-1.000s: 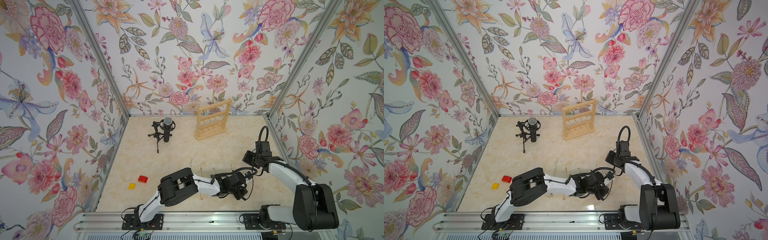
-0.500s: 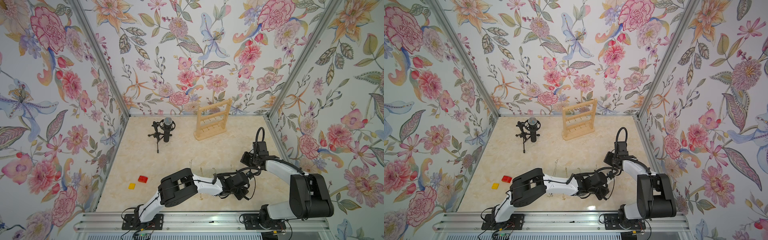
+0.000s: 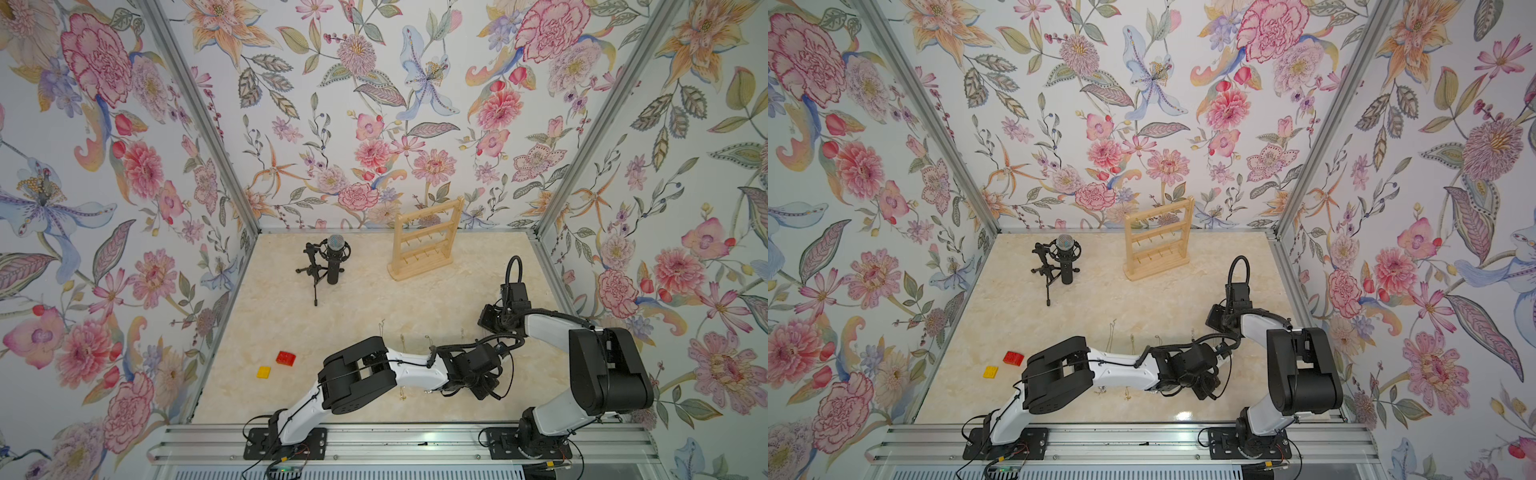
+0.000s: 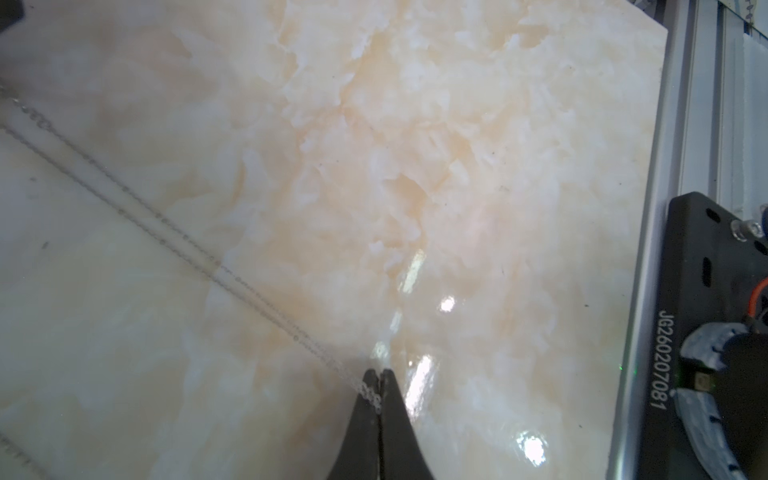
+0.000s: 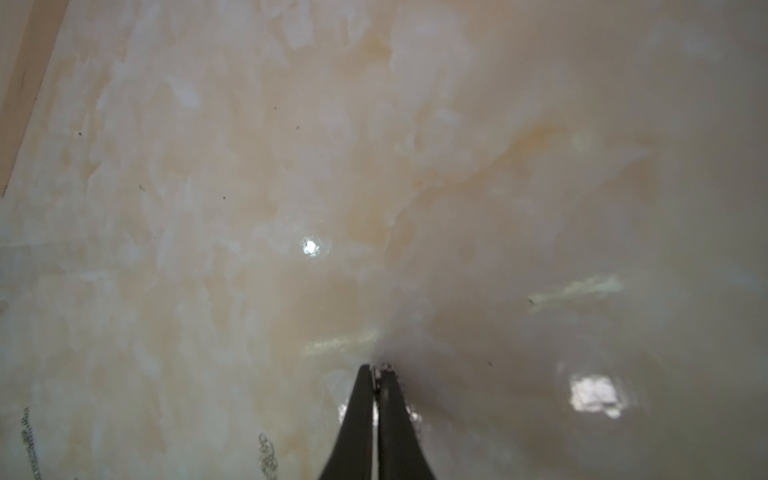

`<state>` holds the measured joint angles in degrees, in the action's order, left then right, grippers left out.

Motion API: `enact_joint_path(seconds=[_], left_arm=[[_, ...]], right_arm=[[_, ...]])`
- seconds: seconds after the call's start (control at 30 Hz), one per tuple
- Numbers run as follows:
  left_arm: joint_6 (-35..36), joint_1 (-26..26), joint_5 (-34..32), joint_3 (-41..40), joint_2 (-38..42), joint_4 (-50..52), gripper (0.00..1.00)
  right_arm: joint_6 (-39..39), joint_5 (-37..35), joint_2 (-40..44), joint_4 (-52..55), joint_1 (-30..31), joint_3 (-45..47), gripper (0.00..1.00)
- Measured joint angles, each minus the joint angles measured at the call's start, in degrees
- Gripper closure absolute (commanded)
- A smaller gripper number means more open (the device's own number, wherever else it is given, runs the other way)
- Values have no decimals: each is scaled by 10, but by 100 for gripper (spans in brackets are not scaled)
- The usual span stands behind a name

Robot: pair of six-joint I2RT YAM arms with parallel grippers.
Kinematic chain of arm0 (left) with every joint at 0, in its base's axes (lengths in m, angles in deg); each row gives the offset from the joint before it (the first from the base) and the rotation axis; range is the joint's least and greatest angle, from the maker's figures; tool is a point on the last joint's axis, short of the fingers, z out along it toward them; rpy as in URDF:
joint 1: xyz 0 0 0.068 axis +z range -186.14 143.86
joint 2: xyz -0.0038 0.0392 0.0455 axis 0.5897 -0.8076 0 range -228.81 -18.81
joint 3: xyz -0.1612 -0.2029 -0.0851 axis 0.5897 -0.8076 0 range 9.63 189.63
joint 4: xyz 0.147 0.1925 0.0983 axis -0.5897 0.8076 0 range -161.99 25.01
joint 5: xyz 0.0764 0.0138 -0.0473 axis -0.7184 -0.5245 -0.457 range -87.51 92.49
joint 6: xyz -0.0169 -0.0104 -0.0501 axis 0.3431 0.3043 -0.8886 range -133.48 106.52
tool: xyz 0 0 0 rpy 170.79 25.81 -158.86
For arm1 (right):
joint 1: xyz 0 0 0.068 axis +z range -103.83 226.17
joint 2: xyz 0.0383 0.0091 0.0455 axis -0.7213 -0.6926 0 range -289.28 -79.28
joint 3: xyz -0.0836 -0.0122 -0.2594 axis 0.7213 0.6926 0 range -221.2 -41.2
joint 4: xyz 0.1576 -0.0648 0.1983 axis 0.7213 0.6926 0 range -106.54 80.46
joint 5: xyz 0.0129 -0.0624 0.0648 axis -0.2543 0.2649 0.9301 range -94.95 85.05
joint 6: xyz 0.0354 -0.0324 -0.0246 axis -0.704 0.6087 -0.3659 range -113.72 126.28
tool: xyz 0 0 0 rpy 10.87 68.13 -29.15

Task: Take the necklace off the jewelry display stand
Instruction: Place the necklace at the center of the board.

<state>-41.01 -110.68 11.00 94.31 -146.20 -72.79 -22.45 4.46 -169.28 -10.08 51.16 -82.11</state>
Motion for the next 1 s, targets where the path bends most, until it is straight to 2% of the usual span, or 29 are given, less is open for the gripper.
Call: enact_joint_path(seconds=[0.13, 0.27, 1.0], left_arm=[[0, 0, 0, 6, -3, 5, 95], [0, 0, 0, 9, -5, 6, 93], [0, -3, 0, 14, -5, 11, 85]], right_arm=[[0, 0, -6, -3, 0, -5, 100], [4, -3, -15, -3, 2, -14, 96], [15, -9, -15, -7, 3, -15, 84]])
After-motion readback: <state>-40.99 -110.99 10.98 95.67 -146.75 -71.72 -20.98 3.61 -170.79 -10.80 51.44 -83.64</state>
